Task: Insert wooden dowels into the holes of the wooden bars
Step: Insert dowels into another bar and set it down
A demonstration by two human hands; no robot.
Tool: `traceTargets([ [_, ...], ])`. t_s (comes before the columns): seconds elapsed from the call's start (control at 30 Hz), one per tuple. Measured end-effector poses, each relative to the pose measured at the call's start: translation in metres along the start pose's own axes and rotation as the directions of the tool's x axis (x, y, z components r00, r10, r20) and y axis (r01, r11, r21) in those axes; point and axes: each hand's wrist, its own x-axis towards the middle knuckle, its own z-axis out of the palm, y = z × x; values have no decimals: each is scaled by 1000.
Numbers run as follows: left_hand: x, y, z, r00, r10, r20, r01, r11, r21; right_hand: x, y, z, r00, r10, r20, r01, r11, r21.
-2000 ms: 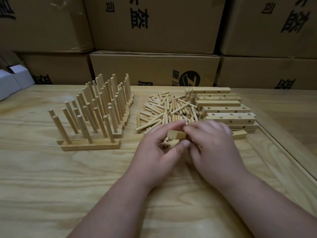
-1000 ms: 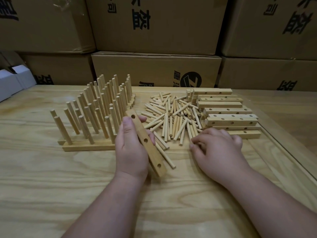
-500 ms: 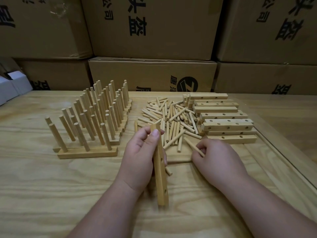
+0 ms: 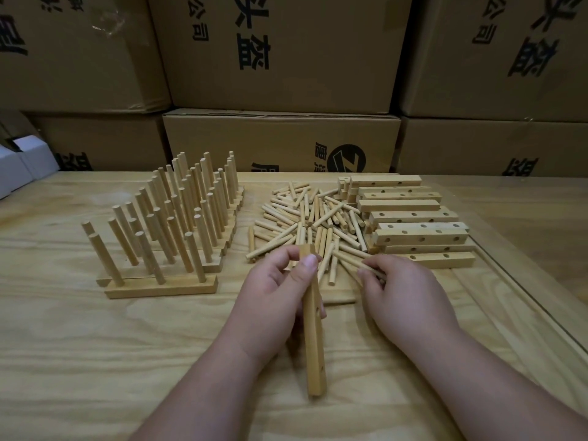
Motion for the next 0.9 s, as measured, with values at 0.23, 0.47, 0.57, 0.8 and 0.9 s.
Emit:
traceTargets([
  [0.23,3,-4,-3,990,50,-130,-45,998,43,-8,-9,-4,924,-285,-256,364,863,351],
  [0.47,2,-3,-4,988,30,-151,-23,999,43,-12,-14,-3,841,-422,-339,533,752,388],
  [0.57,2,-3,-4,989,24,-143,-16,998,55,-11,-14,-2,832,-447,-330,551,738,389],
  [0.8,2,-4,-4,988,25,-150,-17,998,54,-9,-13,-2,846,-431,-315,529,751,395],
  [0.9,2,-3,-4,988,32,-149,-25,998,52,-8,-12,-2,855,-418,-308,514,761,396],
])
